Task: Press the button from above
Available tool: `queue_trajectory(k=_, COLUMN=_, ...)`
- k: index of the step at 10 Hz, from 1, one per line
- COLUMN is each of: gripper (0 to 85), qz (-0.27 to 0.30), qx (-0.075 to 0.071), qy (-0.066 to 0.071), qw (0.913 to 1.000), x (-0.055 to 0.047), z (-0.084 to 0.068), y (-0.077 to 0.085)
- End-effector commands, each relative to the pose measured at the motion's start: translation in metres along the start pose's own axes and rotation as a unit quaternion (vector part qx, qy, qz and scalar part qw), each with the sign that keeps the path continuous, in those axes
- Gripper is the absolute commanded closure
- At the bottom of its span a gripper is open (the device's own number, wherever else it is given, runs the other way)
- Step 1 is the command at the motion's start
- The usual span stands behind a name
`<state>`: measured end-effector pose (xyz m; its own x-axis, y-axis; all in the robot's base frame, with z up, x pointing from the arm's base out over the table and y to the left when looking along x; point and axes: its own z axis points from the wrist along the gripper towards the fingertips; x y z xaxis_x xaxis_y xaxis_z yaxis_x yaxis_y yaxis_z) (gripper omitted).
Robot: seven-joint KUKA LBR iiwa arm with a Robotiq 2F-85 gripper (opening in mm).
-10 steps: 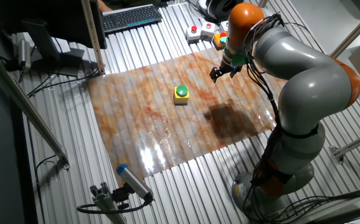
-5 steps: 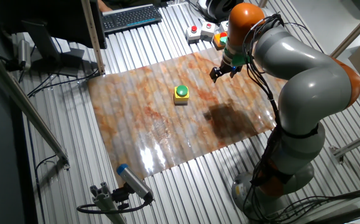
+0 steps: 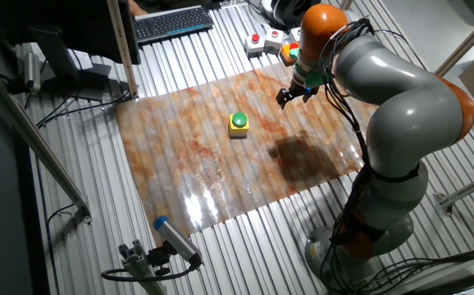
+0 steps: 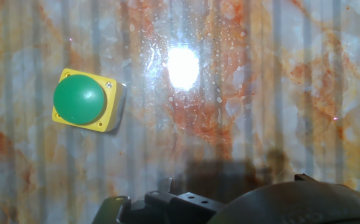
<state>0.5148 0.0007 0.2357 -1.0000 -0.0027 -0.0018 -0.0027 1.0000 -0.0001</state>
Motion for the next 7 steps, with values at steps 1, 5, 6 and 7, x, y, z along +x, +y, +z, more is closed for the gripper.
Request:
queue_trajectory(k=1, gripper=85.0, qz=0.0, qx=0.0, qy=0.0, qw=1.0, x=-0.0001, z=0.0, y=0.0)
queue_trajectory(k=5, gripper=85.0, qz=0.129, qx=-0.019, qy=0.001, qw=0.9915, x=-0.0007, z=-0.0048, y=-0.0003)
queue_trajectory(k=6, gripper=85.0, qz=0.129, qx=-0.019, qy=0.001, qw=0.9915, x=-0.0008, z=-0.0047, y=-0.0001)
queue_trajectory(k=7, gripper=85.0, qz=0.129, qx=-0.018, qy=0.001, qw=0.9915, x=-0.0009, z=-0.0045, y=-0.0002)
